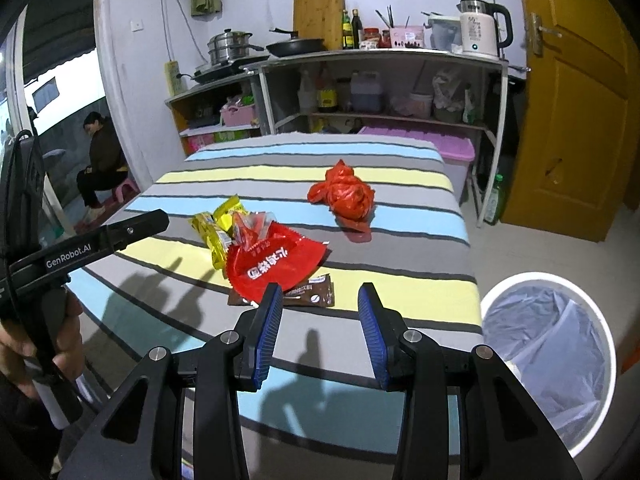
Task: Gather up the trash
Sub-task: 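Move both open tools back over the remaining trash on the table, then grasp the gold candy bar with the left tool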
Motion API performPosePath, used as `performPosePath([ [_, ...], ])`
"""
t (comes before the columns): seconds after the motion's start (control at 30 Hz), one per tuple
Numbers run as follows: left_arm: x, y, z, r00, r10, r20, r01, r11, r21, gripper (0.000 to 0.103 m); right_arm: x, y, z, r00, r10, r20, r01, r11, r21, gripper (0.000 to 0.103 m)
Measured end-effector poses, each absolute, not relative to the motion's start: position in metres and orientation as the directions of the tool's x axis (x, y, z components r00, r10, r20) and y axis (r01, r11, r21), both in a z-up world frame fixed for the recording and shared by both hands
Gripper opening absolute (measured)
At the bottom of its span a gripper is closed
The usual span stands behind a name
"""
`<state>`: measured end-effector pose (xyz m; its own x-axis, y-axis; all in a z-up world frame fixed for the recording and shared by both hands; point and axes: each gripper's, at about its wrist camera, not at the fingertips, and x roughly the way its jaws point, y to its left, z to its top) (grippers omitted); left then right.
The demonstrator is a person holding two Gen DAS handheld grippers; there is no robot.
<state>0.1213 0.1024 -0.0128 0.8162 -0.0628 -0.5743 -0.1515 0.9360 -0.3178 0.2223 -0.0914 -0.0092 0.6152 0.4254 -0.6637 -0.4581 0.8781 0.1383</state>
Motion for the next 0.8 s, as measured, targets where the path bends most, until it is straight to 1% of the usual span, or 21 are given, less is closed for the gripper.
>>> performPosePath([
  [0.13, 0.139, 0.111, -0.023, 0.797, -0.058, -0.601, -0.199, 0.915, -0.351, 0.051, 0.230, -0.090, -0.016, 0.602, 0.426, -0.675, -0.457, 0.878, 0.146, 0.040],
  [0.3, 0.161, 0.121, -0.033, 0.778, -0.022, -0.628, -0.277, 0.885, -0.374, 0.051, 0.239, -0.087, -0.021, 0.596, 0.425, -0.682, -0.455, 0.878, 0.149, 0.040],
  [0.43, 0.180, 0.126, -0.043, 0.750, 0.018, -0.661, -0.340, 0.869, -0.361, 0.051, 0.246, -0.084, -0.023, 0.590, 0.430, -0.684, -0.460, 0.875, 0.154, 0.040],
  [0.57, 0.190, 0.123, -0.052, 0.715, 0.058, -0.696, -0.356, 0.888, -0.292, 0.051, 0.250, -0.080, -0.025, 0.584, 0.433, -0.687, -0.463, 0.872, 0.157, 0.040],
  [0.6, 0.191, 0.123, -0.054, 0.709, 0.057, -0.703, -0.352, 0.892, -0.283, 0.049, 0.250, -0.079, -0.025, 0.582, 0.435, -0.687, -0.464, 0.871, 0.159, 0.040],
  [0.77, 0.181, 0.123, -0.055, 0.705, 0.035, -0.708, -0.312, 0.912, -0.266, 0.031, 0.248, -0.068, -0.024, 0.566, 0.462, -0.683, -0.500, 0.851, 0.161, 0.040],
  [0.8, 0.179, 0.123, -0.054, 0.708, 0.038, -0.705, -0.303, 0.918, -0.255, 0.029, 0.247, -0.065, -0.024, 0.561, 0.468, -0.683, -0.510, 0.845, 0.160, 0.040],
])
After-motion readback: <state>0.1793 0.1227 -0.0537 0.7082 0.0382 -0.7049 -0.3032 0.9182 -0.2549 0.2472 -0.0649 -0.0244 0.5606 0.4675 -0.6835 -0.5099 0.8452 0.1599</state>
